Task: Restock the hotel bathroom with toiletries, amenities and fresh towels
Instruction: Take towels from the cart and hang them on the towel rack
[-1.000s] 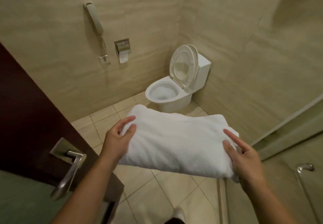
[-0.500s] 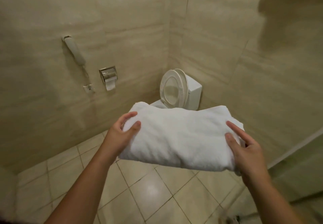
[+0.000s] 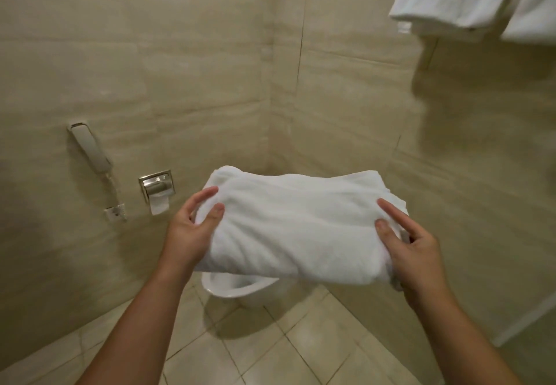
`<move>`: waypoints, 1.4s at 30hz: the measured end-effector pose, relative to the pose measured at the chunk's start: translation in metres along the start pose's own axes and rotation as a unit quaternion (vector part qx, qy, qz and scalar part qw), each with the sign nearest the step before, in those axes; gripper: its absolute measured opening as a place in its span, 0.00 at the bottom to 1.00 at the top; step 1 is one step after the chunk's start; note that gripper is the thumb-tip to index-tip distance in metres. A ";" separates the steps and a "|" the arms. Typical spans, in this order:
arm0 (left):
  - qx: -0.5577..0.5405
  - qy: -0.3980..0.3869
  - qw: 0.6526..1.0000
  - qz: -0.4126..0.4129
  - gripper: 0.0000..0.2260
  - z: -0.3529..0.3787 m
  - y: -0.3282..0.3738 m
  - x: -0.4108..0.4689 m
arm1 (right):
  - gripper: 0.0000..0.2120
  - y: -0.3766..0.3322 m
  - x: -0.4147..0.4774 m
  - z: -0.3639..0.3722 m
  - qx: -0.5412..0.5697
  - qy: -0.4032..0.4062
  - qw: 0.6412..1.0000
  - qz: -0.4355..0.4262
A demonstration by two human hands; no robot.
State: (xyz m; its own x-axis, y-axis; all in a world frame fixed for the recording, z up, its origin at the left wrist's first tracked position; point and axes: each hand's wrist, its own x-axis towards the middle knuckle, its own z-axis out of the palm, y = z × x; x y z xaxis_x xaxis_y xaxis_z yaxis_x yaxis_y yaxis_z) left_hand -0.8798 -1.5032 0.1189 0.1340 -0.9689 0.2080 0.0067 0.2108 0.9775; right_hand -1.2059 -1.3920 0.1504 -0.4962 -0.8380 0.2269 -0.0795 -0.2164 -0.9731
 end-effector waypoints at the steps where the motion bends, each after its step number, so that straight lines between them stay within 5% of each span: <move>1: -0.009 -0.006 1.000 0.007 0.13 0.005 0.003 0.016 | 0.16 -0.003 0.012 0.005 -0.003 0.006 1.000 -0.006; 20: -0.196 -0.189 0.945 0.184 0.13 0.127 0.135 0.353 | 0.16 -0.146 0.223 0.107 -0.032 0.179 0.957 -0.228; 42: -0.351 -0.246 0.859 0.280 0.14 0.293 0.284 0.505 | 0.20 -0.303 0.366 0.092 -0.123 0.223 0.875 -0.412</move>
State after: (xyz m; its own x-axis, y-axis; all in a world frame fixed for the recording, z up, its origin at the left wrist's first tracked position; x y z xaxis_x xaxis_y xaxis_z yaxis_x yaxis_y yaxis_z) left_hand -1.1007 -1.9709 0.5114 -0.1215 -0.5908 0.7976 0.6972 0.5212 0.4923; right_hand -1.2838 -1.6791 0.5318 -0.4657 -0.1567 0.8710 -0.7265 -0.4943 -0.4774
